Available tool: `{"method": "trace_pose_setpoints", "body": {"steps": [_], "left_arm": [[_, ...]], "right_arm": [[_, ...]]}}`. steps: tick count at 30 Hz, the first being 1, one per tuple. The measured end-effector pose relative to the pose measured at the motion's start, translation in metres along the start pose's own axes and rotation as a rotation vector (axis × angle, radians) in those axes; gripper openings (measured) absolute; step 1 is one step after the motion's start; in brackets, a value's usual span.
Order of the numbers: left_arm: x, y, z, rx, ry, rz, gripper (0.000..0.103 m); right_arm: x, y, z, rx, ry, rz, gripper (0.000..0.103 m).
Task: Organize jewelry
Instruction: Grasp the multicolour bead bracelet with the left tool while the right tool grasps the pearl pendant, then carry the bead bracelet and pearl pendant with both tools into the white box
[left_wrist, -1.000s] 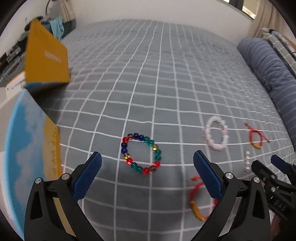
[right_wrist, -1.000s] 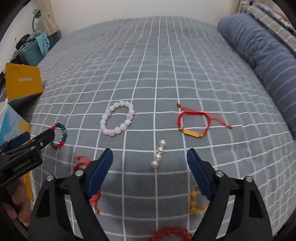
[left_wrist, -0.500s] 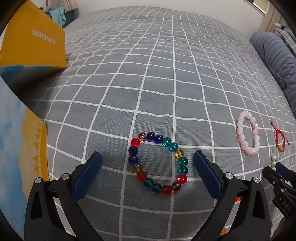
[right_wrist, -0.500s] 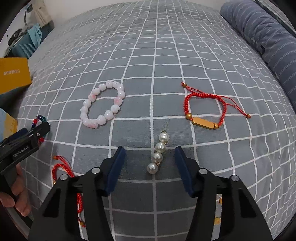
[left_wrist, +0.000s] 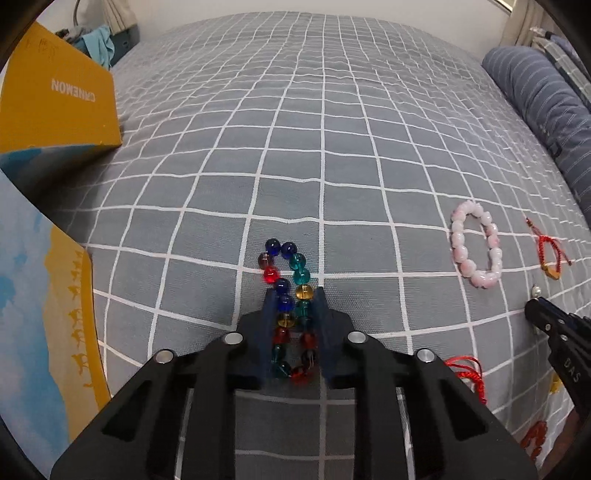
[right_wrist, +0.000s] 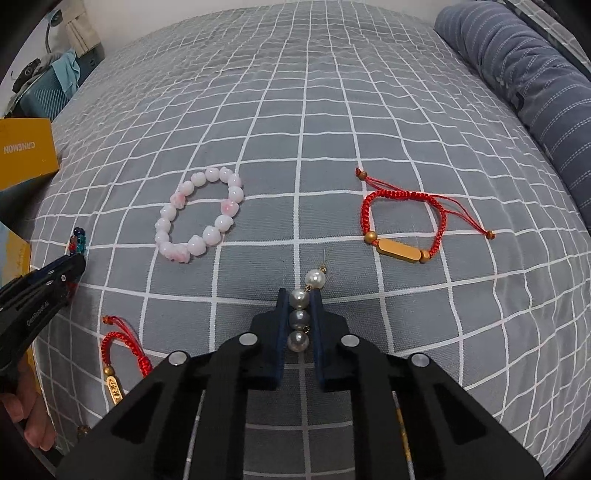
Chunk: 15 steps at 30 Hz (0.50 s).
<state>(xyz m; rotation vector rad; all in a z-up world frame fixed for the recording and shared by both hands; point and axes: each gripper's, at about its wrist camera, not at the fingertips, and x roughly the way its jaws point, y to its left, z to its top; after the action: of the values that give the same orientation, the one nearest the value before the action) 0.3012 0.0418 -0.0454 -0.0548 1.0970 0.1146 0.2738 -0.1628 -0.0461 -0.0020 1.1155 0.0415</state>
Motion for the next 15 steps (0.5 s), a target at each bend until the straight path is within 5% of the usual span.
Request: {"method": "trace_pose_setpoints", "body": {"steps": [9, 11, 15], "left_arm": [[-0.009, 0.002, -0.001, -0.008, -0.018, -0.025, 0.018], [-0.011, 0.002, -0.001, -0.006, -0.023, -0.027, 0.003], [-0.013, 0.003, -0.002, -0.008, -0.029, -0.025, 0.003]], "right_arm": [[-0.011, 0.001, -0.001, -0.001, -0.035, -0.004, 0.011], [-0.013, 0.002, -0.001, -0.004, -0.039, -0.004, 0.011], [-0.015, 0.004, -0.001, -0.007, -0.044, -0.003, 0.011]]}}
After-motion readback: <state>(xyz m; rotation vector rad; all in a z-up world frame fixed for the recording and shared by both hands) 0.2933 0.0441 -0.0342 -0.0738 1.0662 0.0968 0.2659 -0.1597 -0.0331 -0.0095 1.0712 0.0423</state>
